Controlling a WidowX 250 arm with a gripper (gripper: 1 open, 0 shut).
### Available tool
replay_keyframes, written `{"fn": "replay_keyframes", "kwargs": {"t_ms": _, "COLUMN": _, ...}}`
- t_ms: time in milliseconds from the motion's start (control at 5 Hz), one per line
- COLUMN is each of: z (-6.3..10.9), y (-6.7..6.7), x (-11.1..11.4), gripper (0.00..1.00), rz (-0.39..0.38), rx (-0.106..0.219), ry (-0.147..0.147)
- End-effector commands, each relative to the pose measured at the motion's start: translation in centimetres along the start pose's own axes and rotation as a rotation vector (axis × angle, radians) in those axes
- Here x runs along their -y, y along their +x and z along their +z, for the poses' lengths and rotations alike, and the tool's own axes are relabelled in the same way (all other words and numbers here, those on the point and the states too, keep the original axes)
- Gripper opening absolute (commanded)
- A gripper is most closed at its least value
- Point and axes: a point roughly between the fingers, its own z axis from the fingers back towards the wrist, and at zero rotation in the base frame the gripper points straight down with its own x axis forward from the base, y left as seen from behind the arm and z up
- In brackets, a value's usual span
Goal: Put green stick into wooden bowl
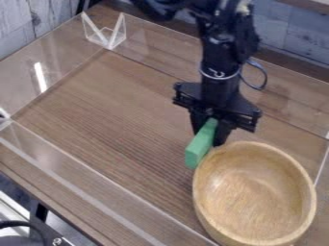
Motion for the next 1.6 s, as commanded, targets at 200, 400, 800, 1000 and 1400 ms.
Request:
{"fn": "replay_keyframes", "kwargs": {"t_ms": 200, "z": 0.1, "y": 0.1, "x": 2.4, "gripper": 0.0, "rz": 0.029, "rx": 0.036, "ry": -0.026}}
{"fn": "replay_keyframes", "kwargs": {"t_ms": 400, "z": -0.2, "y": -0.2, "x": 2.4, "gripper": 0.0, "rz": 0.043, "rx": 0.029, "ry": -0.026}}
{"fn": "replay_keyframes", "kwargs": {"t_ms": 800, "z": -1.0, "y": -0.8, "x": 2.6, "gripper": 0.0, "rz": 0.048, "rx": 0.019, "ry": -0.028}}
{"fn": "replay_keyframes", "kwargs": {"t_ms": 1000, "z": -1.1, "y": -1.4, "x": 2.8, "gripper": 0.0, "rz": 0.082, "rx": 0.017, "ry": -0.035}}
{"fn": "replay_keyframes", "kwargs": {"t_ms": 1400, "z": -0.8, "y": -1.6, "x": 2.5, "gripper": 0.0, "rz": 0.083, "rx": 0.01, "ry": -0.042}}
